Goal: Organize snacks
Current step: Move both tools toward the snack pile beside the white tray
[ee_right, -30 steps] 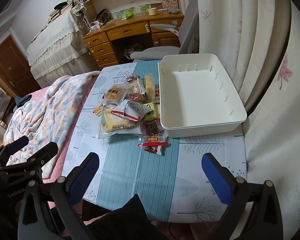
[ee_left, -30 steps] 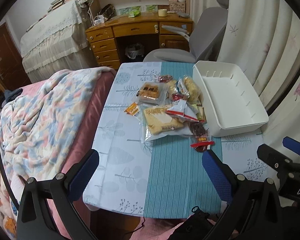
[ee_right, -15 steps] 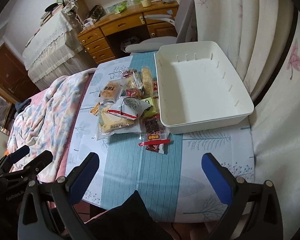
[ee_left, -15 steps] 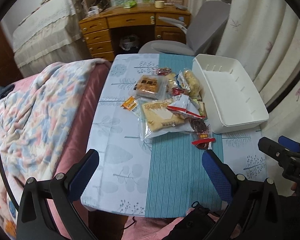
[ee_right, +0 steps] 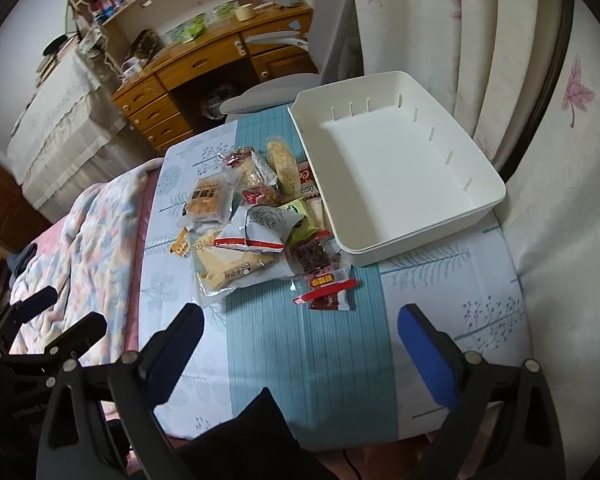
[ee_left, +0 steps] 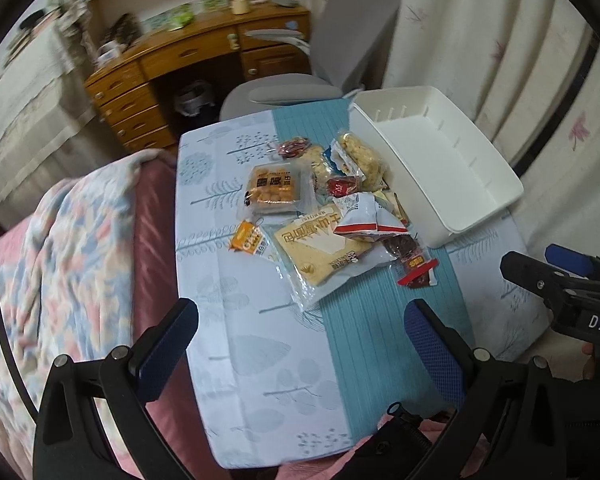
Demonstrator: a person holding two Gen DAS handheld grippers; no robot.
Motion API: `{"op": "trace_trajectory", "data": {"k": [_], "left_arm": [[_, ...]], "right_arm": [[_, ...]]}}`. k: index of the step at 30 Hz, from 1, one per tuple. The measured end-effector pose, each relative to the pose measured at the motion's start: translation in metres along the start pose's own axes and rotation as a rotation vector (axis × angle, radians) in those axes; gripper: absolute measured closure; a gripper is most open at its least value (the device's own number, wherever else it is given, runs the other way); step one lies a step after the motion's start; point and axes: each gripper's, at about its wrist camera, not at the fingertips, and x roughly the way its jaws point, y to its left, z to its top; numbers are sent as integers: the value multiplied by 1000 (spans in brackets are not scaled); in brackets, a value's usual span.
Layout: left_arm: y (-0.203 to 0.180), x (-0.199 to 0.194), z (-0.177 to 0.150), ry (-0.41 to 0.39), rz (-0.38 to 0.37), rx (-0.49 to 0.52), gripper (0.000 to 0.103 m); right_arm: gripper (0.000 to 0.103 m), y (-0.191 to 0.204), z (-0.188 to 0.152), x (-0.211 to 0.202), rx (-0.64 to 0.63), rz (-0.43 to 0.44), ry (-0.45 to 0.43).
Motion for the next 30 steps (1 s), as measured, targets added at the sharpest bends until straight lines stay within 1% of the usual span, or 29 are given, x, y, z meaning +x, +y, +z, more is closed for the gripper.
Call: {"op": "trace_trajectory", "data": {"k": [3, 6, 8, 11, 15, 19, 22, 25, 30], "left_arm": [[9, 12, 9, 10, -33, 65, 1], [15, 26, 20, 24, -66, 137, 1], [18, 37, 26, 33, -81, 182, 1], [18, 57, 34, 51, -93, 246, 1], [14, 89, 40, 95, -108, 299, 1], [6, 126, 42, 149, -114, 332, 1], [0, 149, 41, 189, -126, 341, 1], [-8, 171, 41, 225, -144, 337, 1], [-21, 201, 43, 258, -117, 347, 1]], "right_arm": [[6, 8, -4, 6, 38, -27, -11], [7, 10, -7, 16, 120, -21, -5], [9, 12, -10, 21, 163, -25, -18], [9, 15, -15, 31, 191, -36, -44], [9, 14, -23, 46, 211, -50, -75], [15, 12, -30, 68, 184, -66, -75], [18, 9, -34, 87, 156, -64, -79], [24, 6, -35, 105, 118, -74, -89], [30, 0, -35, 132, 58, -77, -106]]}}
